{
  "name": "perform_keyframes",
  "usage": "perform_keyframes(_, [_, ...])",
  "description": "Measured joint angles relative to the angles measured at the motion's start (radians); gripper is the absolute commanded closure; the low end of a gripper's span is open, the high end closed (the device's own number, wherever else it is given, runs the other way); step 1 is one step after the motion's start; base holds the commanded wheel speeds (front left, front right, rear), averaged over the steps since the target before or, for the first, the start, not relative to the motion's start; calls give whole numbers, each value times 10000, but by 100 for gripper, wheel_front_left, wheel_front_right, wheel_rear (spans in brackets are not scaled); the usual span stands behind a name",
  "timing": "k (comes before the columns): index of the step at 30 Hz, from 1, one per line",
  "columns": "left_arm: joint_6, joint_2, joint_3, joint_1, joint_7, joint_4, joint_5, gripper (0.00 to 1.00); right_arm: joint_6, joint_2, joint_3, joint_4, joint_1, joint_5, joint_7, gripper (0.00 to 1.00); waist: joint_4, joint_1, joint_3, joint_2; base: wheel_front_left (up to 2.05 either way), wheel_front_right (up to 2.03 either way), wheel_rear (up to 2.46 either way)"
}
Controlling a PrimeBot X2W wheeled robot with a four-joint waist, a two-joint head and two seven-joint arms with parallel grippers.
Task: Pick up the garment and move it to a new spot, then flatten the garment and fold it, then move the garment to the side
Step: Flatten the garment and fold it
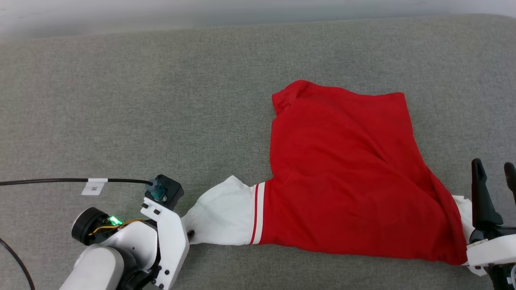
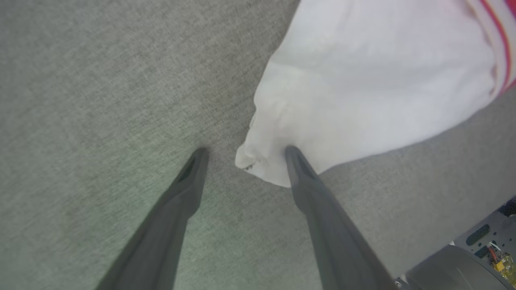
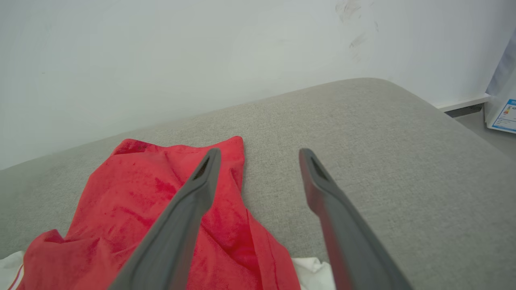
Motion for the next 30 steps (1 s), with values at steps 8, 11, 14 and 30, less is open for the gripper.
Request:
perform_keyframes(8, [167, -205, -178, -61, -330, 464, 180, 100, 0, -284, 0, 54, -190, -94, 105, 0, -73, -1, 161, 0, 0, 0, 0])
perform_keyframes(11, [324, -360, -82, -59, -786, 671, 192, 100, 0, -328, 4, 130, -181, -128, 290, 0, -27, -1, 88, 0, 0, 0, 0])
perform_keyframes(14, [510, -504, 153, 46, -1300, 723, 59, 100, 0, -430, 29, 232, -115, -244, 654, 0, 46, -1, -82, 0, 0, 0, 0])
perform_keyframes(30, [1164, -224, 993, 1780, -1875, -2119, -512, 100, 0, -2792, -65, 36, 331, -109, 7440, 0, 742, -1, -715, 0, 0, 0, 0])
